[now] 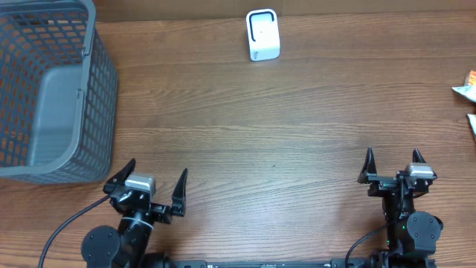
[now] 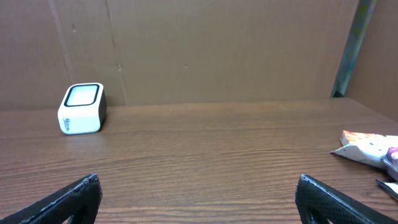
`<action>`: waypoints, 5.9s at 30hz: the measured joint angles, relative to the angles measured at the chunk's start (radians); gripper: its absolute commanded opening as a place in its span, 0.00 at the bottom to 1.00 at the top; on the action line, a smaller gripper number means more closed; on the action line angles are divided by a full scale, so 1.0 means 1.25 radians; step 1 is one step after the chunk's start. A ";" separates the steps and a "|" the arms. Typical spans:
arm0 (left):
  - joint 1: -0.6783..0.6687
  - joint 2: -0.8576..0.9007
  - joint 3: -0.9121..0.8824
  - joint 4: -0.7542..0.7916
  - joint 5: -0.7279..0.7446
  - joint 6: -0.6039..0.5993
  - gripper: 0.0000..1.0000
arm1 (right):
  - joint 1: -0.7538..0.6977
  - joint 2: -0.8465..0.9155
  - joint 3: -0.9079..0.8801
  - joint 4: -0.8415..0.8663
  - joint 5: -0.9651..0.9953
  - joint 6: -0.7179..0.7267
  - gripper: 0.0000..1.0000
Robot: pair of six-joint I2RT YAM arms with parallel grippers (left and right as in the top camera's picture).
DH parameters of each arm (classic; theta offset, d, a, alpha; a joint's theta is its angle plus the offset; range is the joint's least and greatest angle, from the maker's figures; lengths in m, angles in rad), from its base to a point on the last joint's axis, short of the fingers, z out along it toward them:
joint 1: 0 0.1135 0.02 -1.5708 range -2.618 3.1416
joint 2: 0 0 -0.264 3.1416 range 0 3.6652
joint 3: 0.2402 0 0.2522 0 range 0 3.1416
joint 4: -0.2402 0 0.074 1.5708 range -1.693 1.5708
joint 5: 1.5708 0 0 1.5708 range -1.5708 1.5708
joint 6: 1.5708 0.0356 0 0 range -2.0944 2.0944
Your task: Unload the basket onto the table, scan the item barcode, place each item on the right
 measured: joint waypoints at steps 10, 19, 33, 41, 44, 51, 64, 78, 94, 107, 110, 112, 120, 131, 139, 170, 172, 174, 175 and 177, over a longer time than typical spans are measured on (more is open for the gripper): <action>0.000 -0.083 -0.206 0.264 -0.009 -0.008 1.00 | 0.000 0.000 0.000 0.000 0.000 0.000 1.00; -0.011 -0.085 -0.326 0.468 -0.038 -0.043 1.00 | 0.000 0.000 0.000 0.000 0.000 0.000 1.00; -0.054 -0.085 -0.387 0.436 -0.161 -0.110 1.00 | 0.000 0.000 0.000 0.001 0.000 0.000 1.00; -0.054 -0.085 -0.389 0.366 -0.189 -0.110 1.00 | 0.000 0.000 0.000 0.000 0.000 0.000 1.00; -0.054 -0.085 -0.389 0.365 -0.195 -0.110 1.00 | 0.000 0.000 0.000 0.001 0.000 0.000 1.00; -0.054 -0.085 -0.389 0.363 -0.214 -0.106 1.00 | 0.000 0.000 0.000 0.000 0.000 0.000 1.00; -0.052 -0.086 -0.389 0.362 -0.278 -0.104 1.00 | 0.000 0.000 0.000 0.001 0.000 0.000 1.00; -0.052 -0.086 -0.389 0.363 -0.293 -0.090 1.00 | 0.000 0.000 0.000 0.001 0.000 0.000 1.00; -0.052 -0.086 -0.389 0.363 -0.290 -0.065 1.00 | 0.000 0.000 0.000 0.000 0.000 0.000 1.00; -0.052 -0.085 -0.389 0.363 -0.280 -0.064 1.00 | 0.000 0.000 0.000 0.001 0.000 0.000 1.00; -0.052 -0.085 -0.389 0.363 -0.278 -0.064 1.00 | 0.000 0.000 0.000 0.000 -0.001 0.000 1.00; -0.052 -0.085 -0.389 0.363 -0.278 -0.064 1.00 | 0.000 0.000 0.000 0.000 -0.001 0.000 1.00; -0.052 -0.085 -0.389 0.363 -0.276 -0.064 1.00 | 0.000 0.000 0.000 0.000 0.000 0.000 1.00; -0.052 -0.085 -0.389 0.363 -0.276 -0.064 1.00 | 0.000 0.000 0.000 0.001 0.000 0.000 1.00; -0.052 -0.085 -0.389 0.363 -0.276 -0.064 1.00 | 0.000 0.000 0.000 0.000 -0.001 0.000 1.00; -0.052 -0.085 -0.389 0.363 -0.276 -0.062 1.00 | 0.000 0.000 0.000 0.001 -0.001 0.000 1.00; -0.052 -0.086 -0.389 0.363 -0.276 -0.062 1.00 | 0.000 0.000 0.000 0.001 0.000 0.000 1.00; -0.052 -0.085 -0.389 0.363 -0.276 -0.062 1.00 | 0.000 0.000 0.000 0.000 0.000 0.000 1.00; -0.052 -0.086 -0.389 0.363 -0.276 -0.062 1.00 | 0.000 0.000 0.000 0.001 0.000 0.000 1.00; -0.052 -0.085 -0.389 0.363 -0.276 -0.062 1.00 | 0.000 0.000 0.000 0.000 0.000 0.000 1.00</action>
